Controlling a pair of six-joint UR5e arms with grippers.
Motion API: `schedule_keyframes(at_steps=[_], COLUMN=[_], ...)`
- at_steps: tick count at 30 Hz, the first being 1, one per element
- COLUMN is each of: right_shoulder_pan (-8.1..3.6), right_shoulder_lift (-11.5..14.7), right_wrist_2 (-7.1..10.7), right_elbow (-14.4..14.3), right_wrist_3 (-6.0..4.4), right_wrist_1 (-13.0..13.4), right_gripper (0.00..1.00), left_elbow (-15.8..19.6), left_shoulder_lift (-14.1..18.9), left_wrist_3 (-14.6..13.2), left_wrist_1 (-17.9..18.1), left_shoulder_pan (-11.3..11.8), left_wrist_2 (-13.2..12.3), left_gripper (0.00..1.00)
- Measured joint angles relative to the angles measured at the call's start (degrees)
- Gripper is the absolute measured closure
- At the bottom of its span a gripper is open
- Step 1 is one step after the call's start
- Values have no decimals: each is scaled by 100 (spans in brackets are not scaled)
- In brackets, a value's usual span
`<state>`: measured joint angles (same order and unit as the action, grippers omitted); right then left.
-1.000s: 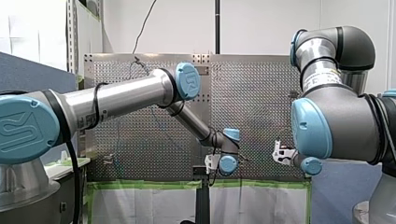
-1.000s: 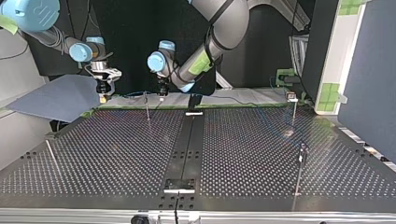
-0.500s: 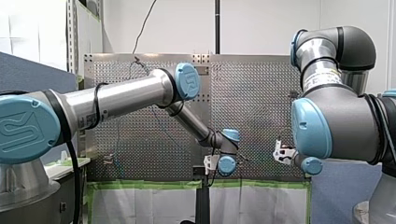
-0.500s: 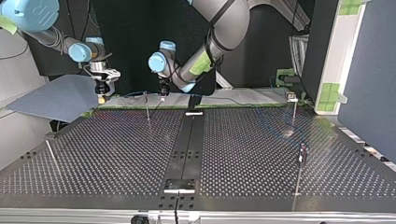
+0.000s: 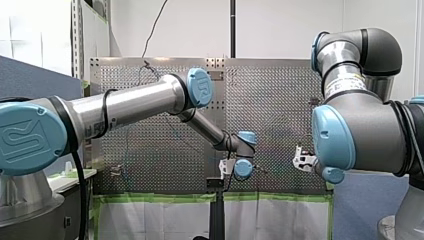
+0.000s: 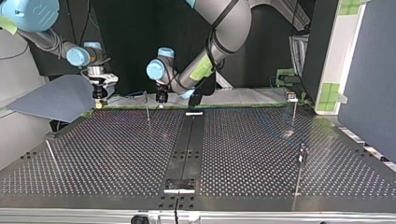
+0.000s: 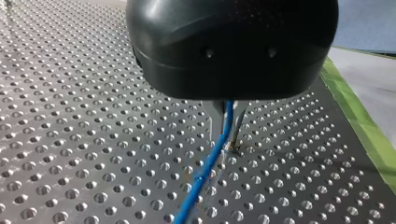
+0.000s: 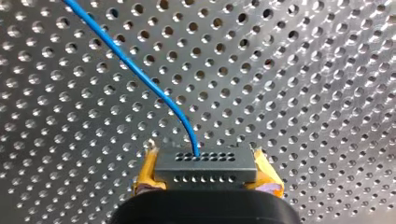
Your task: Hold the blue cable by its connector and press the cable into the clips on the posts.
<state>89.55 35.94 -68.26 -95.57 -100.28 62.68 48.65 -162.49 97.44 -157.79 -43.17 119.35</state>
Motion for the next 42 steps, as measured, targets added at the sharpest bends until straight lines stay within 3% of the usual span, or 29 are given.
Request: schedule_keyframes(at_steps=[10, 20, 29, 35, 42], right_shoulder_pan=[-27, -30, -30, -32, -25], right_shoulder_lift=[-2, -14, -33, -55, -254], right_wrist_2=[13, 32, 51, 77, 211], right_elbow=[412, 541, 646, 712, 925], right_wrist_3=[-43, -46, -47, -61, -34], right_wrist_1=[-169, -156, -170, -177, -310], right_gripper=[100, 100, 100, 100, 100], left_elbow=[-31, -85, -499, -768, -888], left_shoulder_lift=[3, -74, -446, -477, -477], left_wrist_3=[-30, -72, -98, -110, -112], left_wrist_1=[-20, -71, -492, -597, -605], left_shoulder_pan=[27, 141, 249, 263, 263], left_wrist_2=[-59, -79, -94, -129, -136], left_gripper=[100, 100, 100, 100, 100])
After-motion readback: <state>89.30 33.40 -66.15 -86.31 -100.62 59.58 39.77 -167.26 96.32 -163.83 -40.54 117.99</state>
